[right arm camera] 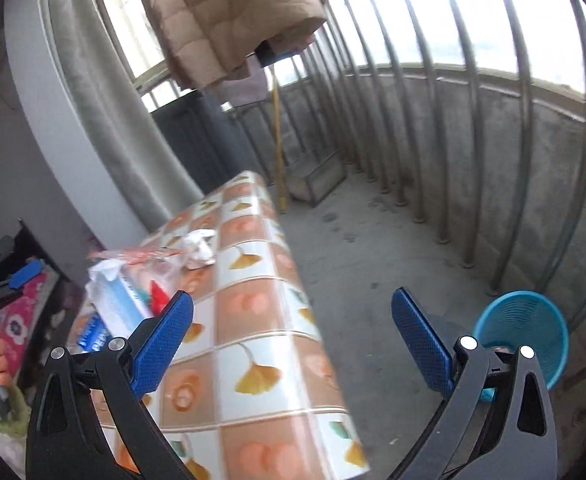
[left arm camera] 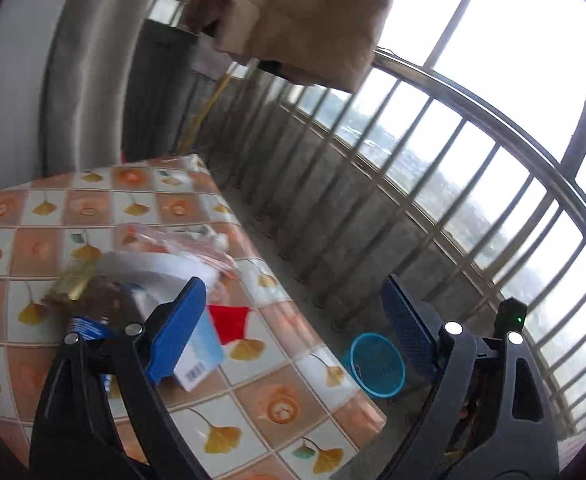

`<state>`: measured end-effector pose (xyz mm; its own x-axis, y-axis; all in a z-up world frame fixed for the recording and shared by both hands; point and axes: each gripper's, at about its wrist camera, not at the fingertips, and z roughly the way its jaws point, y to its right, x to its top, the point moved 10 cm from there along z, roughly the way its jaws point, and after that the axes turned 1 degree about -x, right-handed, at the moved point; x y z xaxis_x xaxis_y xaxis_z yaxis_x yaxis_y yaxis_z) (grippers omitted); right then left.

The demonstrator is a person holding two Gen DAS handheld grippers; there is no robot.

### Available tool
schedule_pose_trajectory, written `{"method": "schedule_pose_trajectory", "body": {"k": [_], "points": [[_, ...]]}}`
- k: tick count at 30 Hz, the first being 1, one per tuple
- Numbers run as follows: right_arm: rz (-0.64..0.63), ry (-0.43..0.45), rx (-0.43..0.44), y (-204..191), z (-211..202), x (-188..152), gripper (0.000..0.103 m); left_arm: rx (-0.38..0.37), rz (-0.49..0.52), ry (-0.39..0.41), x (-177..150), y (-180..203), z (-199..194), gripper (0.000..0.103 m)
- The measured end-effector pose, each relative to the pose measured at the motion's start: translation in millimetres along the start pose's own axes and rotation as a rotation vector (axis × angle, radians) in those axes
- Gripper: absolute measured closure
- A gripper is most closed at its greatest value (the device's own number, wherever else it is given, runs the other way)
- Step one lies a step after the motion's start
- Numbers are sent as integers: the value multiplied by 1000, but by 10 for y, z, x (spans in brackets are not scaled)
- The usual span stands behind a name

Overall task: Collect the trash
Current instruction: 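Grasp a white tissue with the right tool while the left grasps an orange-striped wrapper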

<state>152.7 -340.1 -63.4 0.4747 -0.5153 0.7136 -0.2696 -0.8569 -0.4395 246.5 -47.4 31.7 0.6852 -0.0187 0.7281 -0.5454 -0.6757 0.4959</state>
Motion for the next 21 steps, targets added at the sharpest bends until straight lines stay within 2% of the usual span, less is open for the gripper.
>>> {"method": "schedule_pose_trajectory", "body": {"k": [3,5,10,15,21], "points": [[109,-100,125,-300,342,-2,6,-2,-178,-31,248,-495,75,18],[169,-176,194,-497,550,-24,7,-33,-299,-74,360,-801,202,18],[279,-341,275,-787,1099,-92,13,-117,-488,-187,305,-1132,667,29],[345,-452,300,-974,1625,-36,16,-91,-561,-257,223,-1412,959,39],[352,-527,271,-1129,2257,76,22,-30,-570,-305,168,-1622,1144,53]]}}
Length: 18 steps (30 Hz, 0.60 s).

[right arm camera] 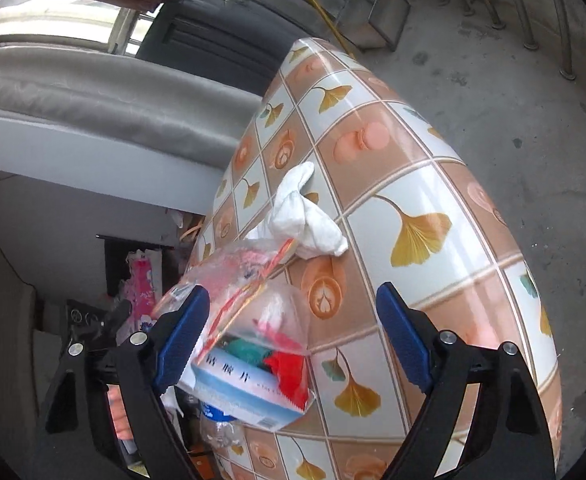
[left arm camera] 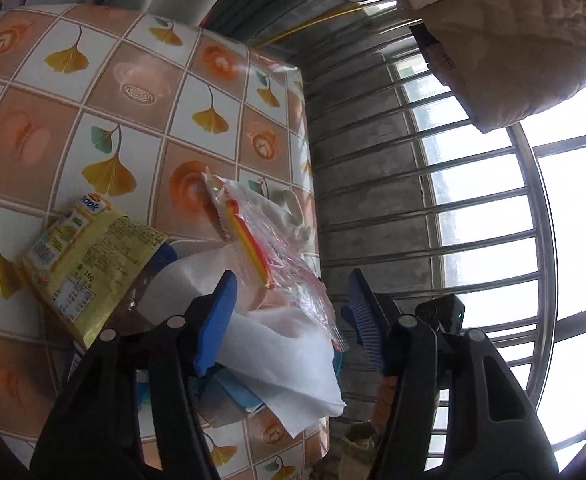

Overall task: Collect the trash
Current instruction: 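Grasp a white tissue with the right tool while the left grasps an orange-striped wrapper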

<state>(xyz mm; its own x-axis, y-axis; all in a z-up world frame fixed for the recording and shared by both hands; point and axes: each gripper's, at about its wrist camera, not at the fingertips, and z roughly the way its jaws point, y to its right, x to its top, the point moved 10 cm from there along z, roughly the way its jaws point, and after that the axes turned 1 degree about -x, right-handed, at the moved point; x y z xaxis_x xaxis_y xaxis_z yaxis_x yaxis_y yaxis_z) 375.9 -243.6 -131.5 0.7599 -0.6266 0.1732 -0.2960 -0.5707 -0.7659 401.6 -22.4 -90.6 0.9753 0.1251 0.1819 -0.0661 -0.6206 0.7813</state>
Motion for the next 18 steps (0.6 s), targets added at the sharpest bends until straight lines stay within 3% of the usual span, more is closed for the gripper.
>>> {"method": "schedule_pose_trajectory", "body": {"k": [9,13,18], "points": [[-80,-52,-124,-91,649,360,34,52,3,19,146,-143,50,83],[-66,-71,-150,9,809,406,53,47,33,33,162,-95,52,90],[-54,-57,-103,-4,779,391,79,22,85,59,157,34,-2,96]]}}
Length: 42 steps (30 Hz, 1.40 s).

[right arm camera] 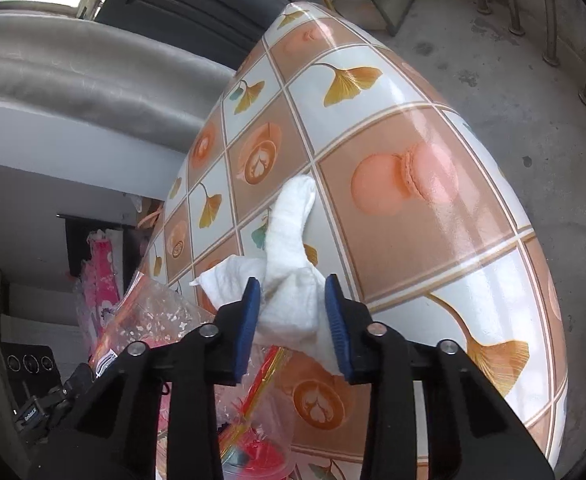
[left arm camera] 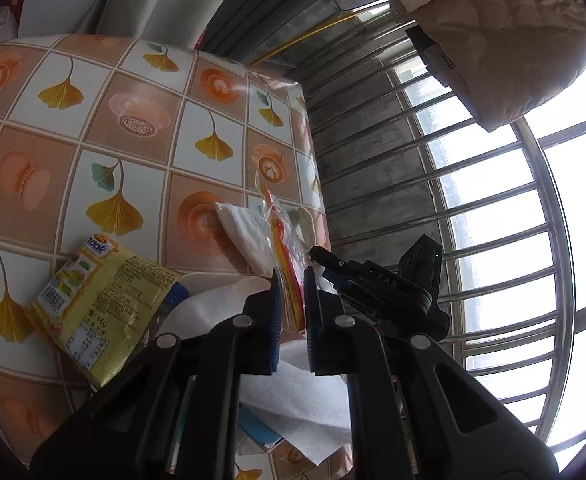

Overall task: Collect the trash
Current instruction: 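Grasp a white tissue with the right tool while the left grasps an orange-striped wrapper, then carry both items to the blue wastebasket and open the right tool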

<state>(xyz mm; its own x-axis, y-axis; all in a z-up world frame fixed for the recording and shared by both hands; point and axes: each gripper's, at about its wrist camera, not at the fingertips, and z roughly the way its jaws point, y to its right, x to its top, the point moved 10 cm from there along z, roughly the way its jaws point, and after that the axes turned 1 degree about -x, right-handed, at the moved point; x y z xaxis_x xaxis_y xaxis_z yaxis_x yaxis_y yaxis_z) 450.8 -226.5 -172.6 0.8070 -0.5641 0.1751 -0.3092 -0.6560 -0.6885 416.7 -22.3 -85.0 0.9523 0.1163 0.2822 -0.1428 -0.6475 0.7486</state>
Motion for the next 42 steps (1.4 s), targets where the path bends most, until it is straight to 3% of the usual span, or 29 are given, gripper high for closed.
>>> {"method": "schedule_pose_trajectory", "body": {"k": [2,6,12,21,33,42], "points": [[-5,18,19,-31,-57,11,91,-22,13,17,8,63,-40,98],[-25,84,73,-150,-257,74,96,-84,42,63,25,235,-153,99],[-73,174,140,-415,-619,159,97,-184,105,144,32,568,-431,99],[-116,283,153,-599,-1171,168,98,-289,202,249,-41,1013,-906,100],[-117,403,188,-443,-2107,-76,98,-280,350,314,-418,1471,-1287,100],[-84,494,178,51,-2938,-449,98,-221,493,272,-935,1909,-1084,100]]}}
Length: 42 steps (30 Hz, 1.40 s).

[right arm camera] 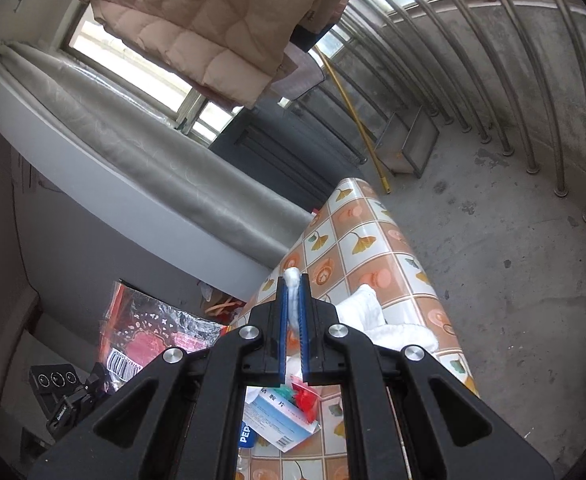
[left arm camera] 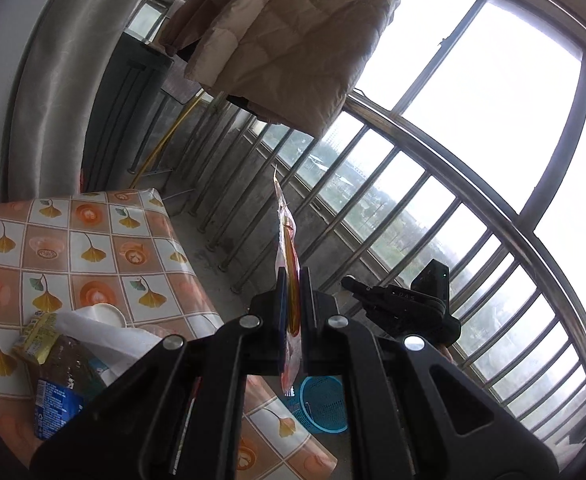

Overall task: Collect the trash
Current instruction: 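Carry both items to the blue wastebasket and open the right tool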

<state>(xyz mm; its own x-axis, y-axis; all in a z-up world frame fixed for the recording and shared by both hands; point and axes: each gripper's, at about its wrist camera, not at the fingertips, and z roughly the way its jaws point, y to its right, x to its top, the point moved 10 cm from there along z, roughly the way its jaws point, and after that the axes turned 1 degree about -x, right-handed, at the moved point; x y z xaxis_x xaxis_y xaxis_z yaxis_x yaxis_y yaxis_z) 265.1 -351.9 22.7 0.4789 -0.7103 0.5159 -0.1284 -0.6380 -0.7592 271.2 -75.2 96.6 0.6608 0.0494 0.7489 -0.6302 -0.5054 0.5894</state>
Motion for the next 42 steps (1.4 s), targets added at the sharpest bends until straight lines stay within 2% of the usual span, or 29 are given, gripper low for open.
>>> {"method": "schedule_pose_trajectory", "body": {"k": [10,20,28,35,39,40,41,42], "points": [[84,122,-111,826,-1084,-74,98,-43,136,-170,-725,827,869,100],[234,205,-274,2006,-1827,-184,98,-91,258,-409,-1818,1575,2143,100],[391,232,-379,3157,-2169,-278,98,-113,283,-604,-2748,1895,3207,100],[492,258,-473,4014,-2266,-291,97,-119,274,-717,-3409,2044,3975,99],[538,242,-514,4437,-2231,-305,94,-113,272,-772,-3725,2068,4343,99],[554,228,-529,4554,-2212,-331,90,-105,276,-797,-3834,2050,4434,92],[579,216,-558,4675,-2208,-380,75,-83,281,-818,-3901,2016,4509,82],[605,218,-602,4789,-2238,-437,63,-57,283,-834,-3964,1973,4572,78]]}}
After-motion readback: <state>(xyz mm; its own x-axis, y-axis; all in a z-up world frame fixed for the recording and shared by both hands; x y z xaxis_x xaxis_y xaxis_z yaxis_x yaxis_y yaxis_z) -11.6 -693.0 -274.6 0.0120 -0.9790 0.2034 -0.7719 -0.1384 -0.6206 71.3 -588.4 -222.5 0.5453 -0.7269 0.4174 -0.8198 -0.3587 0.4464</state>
